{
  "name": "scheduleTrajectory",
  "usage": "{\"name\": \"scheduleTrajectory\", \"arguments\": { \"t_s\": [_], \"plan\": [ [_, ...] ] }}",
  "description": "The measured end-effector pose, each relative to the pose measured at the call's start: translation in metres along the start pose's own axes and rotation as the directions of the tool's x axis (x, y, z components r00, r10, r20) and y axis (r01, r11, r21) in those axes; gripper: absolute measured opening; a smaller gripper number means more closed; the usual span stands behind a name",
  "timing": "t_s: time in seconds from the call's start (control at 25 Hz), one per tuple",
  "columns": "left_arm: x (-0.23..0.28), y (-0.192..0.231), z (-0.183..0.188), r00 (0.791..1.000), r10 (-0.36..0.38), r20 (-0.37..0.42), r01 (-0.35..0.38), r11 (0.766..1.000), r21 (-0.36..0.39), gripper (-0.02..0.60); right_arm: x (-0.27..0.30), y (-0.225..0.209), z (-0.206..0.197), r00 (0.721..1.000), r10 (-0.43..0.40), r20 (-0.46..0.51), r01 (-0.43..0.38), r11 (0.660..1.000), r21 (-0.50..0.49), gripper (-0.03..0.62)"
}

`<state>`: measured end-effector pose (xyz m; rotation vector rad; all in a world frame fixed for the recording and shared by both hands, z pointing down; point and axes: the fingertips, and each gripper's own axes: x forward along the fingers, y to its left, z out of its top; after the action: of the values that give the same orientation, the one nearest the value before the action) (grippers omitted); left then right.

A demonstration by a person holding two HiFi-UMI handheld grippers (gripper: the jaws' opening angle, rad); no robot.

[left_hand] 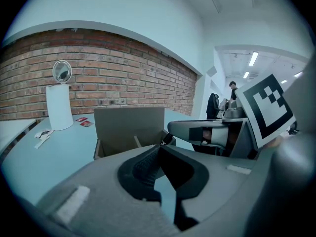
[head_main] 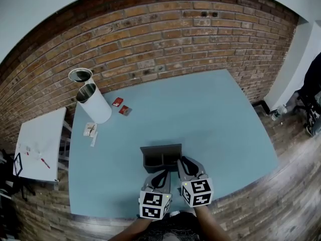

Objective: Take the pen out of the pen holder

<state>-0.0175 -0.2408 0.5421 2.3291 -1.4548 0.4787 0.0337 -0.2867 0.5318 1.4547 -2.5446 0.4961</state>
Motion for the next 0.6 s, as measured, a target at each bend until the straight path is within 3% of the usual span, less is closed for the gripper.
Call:
{"name": "scheduleTrajectory", "arguments": {
  "t_s": [0.6],
  "plan": [
    [-0.016,-0.008,0.000,1.000,-0.010,0.011,0.010,1.000,0.004,-0.002,-0.030,0.006,0.034,0.992,-0.027,0.124,0.027,1.000,-0.003,0.054]
  ]
}}
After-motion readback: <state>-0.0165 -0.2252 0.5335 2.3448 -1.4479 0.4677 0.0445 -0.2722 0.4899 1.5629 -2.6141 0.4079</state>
